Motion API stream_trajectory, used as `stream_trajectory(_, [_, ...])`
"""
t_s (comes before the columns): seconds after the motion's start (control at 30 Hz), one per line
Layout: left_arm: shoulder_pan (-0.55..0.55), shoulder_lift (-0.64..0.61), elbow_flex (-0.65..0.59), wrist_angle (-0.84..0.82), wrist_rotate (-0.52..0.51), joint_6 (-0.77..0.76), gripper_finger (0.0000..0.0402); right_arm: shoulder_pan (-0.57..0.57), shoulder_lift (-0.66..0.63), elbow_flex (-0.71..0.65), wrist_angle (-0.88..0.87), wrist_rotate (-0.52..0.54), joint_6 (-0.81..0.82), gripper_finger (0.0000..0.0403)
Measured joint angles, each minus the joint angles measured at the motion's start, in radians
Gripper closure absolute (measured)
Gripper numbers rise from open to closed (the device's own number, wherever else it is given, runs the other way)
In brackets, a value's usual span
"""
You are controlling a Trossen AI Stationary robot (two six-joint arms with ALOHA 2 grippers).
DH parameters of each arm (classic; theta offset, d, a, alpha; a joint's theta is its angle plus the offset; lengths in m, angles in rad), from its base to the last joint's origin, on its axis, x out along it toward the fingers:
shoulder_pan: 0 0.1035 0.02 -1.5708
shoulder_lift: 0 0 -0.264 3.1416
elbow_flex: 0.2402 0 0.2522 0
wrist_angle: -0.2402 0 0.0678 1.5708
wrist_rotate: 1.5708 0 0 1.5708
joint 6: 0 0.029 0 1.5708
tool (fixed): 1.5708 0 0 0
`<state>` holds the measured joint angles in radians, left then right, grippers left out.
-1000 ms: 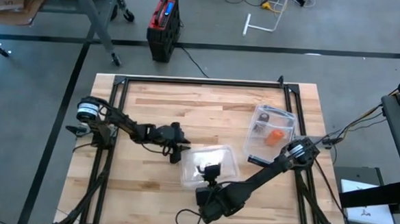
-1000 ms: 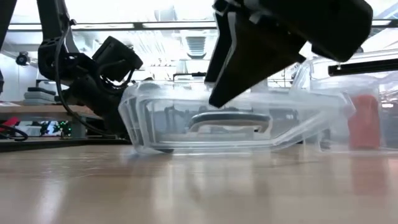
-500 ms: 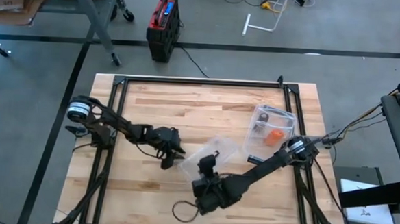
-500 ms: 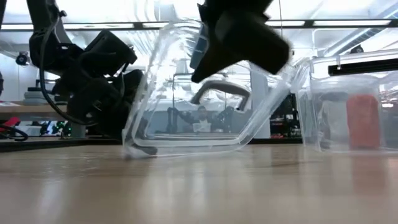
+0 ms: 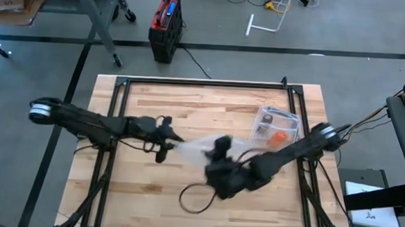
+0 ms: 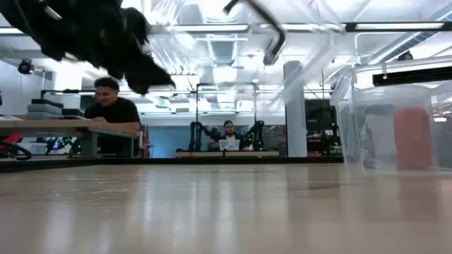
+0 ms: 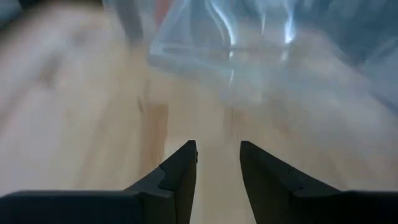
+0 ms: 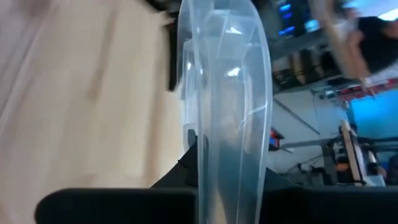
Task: Roll bandage
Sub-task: Close the transparent bin
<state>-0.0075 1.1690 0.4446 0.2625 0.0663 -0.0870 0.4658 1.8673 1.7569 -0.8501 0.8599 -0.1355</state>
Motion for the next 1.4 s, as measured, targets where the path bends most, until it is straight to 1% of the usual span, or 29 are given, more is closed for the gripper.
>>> stream_trajectory(0.13, [0.002,-0.157,0.000,-0.001,-0.046,0.000,0.0285,-0.050,-0.164,0.001,-0.057,0.068,0.031,0.0385])
stream_trajectory(0.2, [0.002,-0.206,0.000,0.010,-0.058,-0.002,0.0285,-0.092,-0.241,-0.002,-0.146,0.122,0.087,0.0385])
stream_trajectory(0.27, [0.002,-0.245,0.000,0.002,-0.077,-0.015,0.0285,-0.149,-0.315,-0.002,-0.256,0.143,0.173,0.0385])
stream_trajectory(0.37, [0.002,-0.264,0.002,0.067,-0.107,-0.063,0.0285,-0.245,-0.414,-0.002,-0.428,0.138,0.346,0.0385])
stream_trajectory(0.43, [0.002,-0.268,0.000,0.117,-0.120,-0.085,0.0285,-0.303,-0.467,-0.004,-0.515,0.140,0.433,0.0385])
stream_trajectory(0.5, [0.002,-0.261,0.000,0.174,-0.121,-0.091,0.0285,-0.352,-0.516,-0.006,-0.583,0.138,0.484,0.0384])
stream_trajectory(0.57, [0.002,-0.259,0.000,0.202,-0.121,-0.105,0.0285,-0.399,-0.557,-0.006,-0.622,0.138,0.491,0.0384])
stream_trajectory(0.67, [0.002,-0.243,0.000,0.214,-0.121,-0.131,0.0285,-0.467,-0.600,-0.009,-0.688,0.140,0.486,0.0386])
stream_trajectory(0.77, [-0.010,-0.220,-0.003,0.226,-0.121,-0.149,0.0285,-0.513,-0.640,-0.040,-0.716,0.163,0.472,0.0386])
stream_trajectory(0.87, [-0.058,-0.187,-0.003,0.247,-0.105,-0.118,0.0285,-0.515,-0.688,-0.107,-0.715,0.161,0.500,0.0386])
stream_trajectory(0.97, [-0.128,-0.144,-0.003,0.334,-0.103,-0.062,0.0285,-0.498,-0.736,-0.190,-0.715,0.151,0.544,0.0386])
stream_trajectory(1.1, [-0.201,-0.095,-0.002,0.451,-0.104,0.008,0.0285,-0.496,-0.777,-0.291,-0.712,0.157,0.547,0.0386])
stream_trajectory(1.27, [-0.267,-0.009,0.014,0.520,-0.118,0.000,0.0285,-0.512,-0.792,-0.363,-0.720,0.117,0.599,0.0386])
stream_trajectory(1.3, [-0.289,0.017,0.023,0.524,-0.149,0.000,0.0286,-0.513,-0.793,-0.371,-0.720,0.116,0.599,0.0386])
stream_trajectory(1.4, [-0.349,0.106,0.071,0.527,-0.307,0.010,0.0291,-0.526,-0.792,-0.389,-0.720,0.098,0.628,0.0386])
